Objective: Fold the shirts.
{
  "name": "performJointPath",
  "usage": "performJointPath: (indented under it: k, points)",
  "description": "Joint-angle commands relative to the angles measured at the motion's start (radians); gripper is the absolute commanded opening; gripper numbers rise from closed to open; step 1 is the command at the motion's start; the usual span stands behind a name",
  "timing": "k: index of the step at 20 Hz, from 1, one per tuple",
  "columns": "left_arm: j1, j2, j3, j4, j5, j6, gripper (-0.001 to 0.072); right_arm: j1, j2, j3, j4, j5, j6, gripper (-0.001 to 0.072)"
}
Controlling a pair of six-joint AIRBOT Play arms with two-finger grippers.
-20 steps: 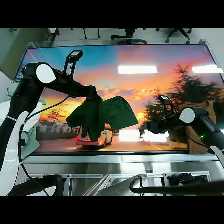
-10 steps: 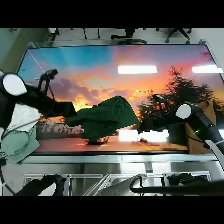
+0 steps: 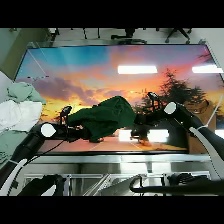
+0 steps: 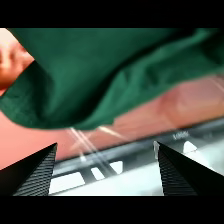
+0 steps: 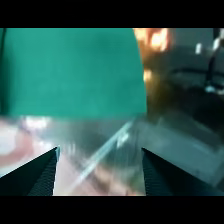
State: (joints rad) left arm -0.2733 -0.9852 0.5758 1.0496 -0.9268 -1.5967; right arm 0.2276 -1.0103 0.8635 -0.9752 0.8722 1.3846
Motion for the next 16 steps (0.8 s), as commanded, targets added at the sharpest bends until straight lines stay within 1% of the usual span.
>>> performJointPath:
  k: [1,4,6,8,9,10,11,12,13,14,16]
  points:
    - [-0.01,-0.098,-0.045,-0.03,0.153,0.002,0.0672,0.0,-0.093,0.053,0.029,-0.08,-0.032,0.0572]
    - [-0.01,-0.206,-0.024,-0.032,0.185,0.002,0.0671,0.001,-0.193,0.114,0.031,-0.08,-0.054,0.0572]
    - [-0.011,-0.274,0.032,-0.031,0.164,0.011,0.067,0.001,-0.249,0.15,0.036,-0.08,-0.054,0.0571]
    - [-0.011,-0.321,0.103,-0.031,0.127,0.032,0.0643,0.001,-0.29,0.175,0.077,-0.08,-0.073,0.0565]
    - [-0.01,-0.341,0.141,-0.03,0.103,0.046,0.0642,0.001,-0.306,0.18,0.133,-0.08,-0.124,0.0473]
    - [-0.011,-0.357,0.173,-0.03,0.082,0.047,0.0639,0.001,-0.32,0.181,0.198,-0.08,-0.178,0.0334]
    - [-0.01,-0.369,0.199,-0.029,0.063,0.048,0.0408,0.001,-0.335,0.181,0.272,-0.079,-0.243,0.0283]
    - [-0.01,-0.378,0.221,-0.027,0.05,0.063,0.01,0.001,-0.348,0.181,0.332,-0.079,-0.281,0.0282]
    - [-0.01,-0.381,0.235,-0.028,0.035,0.08,0.0016,0.001,-0.361,0.181,0.385,-0.072,-0.319,0.0182]
    - [-0.01,-0.38,0.245,-0.028,0.019,0.092,0.0016,0.001,-0.368,0.181,0.423,-0.056,-0.363,0.0018]
    - [-0.006,-0.377,0.27,-0.02,-0.031,0.111,0.0015,-0.001,-0.362,0.187,0.446,-0.034,-0.404,0.0021]
